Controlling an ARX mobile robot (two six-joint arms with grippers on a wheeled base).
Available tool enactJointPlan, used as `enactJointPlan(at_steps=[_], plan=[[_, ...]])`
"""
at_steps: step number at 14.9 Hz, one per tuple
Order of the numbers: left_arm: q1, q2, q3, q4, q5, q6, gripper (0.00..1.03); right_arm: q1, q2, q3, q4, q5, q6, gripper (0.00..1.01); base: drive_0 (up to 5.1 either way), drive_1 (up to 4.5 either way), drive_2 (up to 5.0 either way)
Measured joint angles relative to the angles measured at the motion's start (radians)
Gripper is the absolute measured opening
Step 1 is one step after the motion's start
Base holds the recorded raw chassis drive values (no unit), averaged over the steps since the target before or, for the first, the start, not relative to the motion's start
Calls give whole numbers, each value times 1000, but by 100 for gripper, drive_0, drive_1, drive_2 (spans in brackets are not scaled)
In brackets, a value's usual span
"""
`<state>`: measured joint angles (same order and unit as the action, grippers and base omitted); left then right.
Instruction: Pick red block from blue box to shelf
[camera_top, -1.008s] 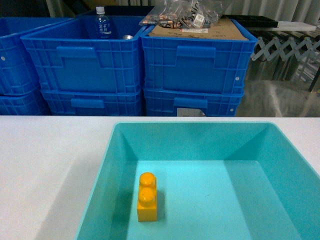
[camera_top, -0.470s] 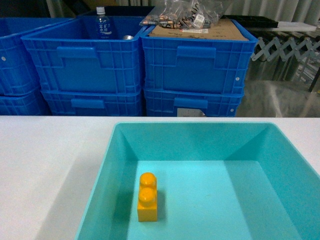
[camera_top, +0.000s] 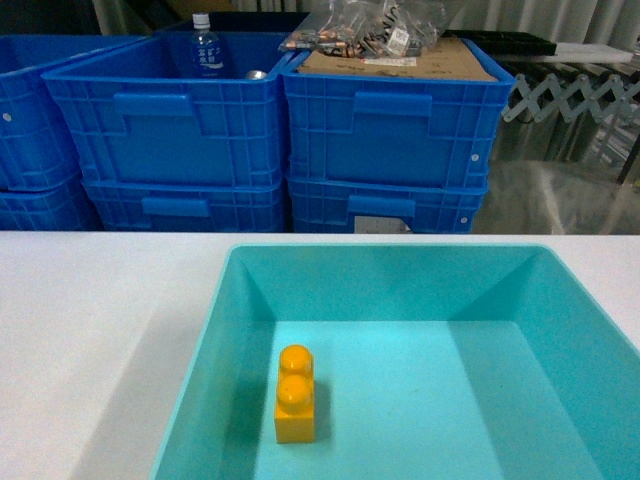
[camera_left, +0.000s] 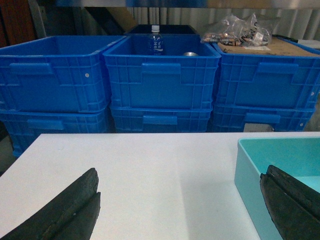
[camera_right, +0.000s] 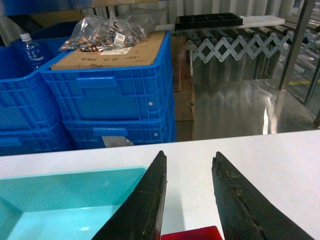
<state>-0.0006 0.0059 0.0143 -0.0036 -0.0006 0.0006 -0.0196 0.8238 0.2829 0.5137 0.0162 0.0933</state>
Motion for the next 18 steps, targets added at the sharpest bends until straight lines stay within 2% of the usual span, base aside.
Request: enactJointPlan(at_steps=[2, 6, 11, 18], plan=[[0, 0, 0, 0, 0, 0, 98, 31, 2, 2, 9, 11, -1, 24, 0, 0, 0], [0, 0, 0, 0, 0, 0, 98, 32, 13, 2, 14, 22, -5, 24, 0, 0, 0], [0, 0, 0, 0, 0, 0, 98, -30, 45, 2, 31, 10, -15, 24, 0, 0, 0], [0, 0, 0, 0, 0, 0, 98, -26, 27, 2, 16, 2, -16, 24, 0, 0, 0]])
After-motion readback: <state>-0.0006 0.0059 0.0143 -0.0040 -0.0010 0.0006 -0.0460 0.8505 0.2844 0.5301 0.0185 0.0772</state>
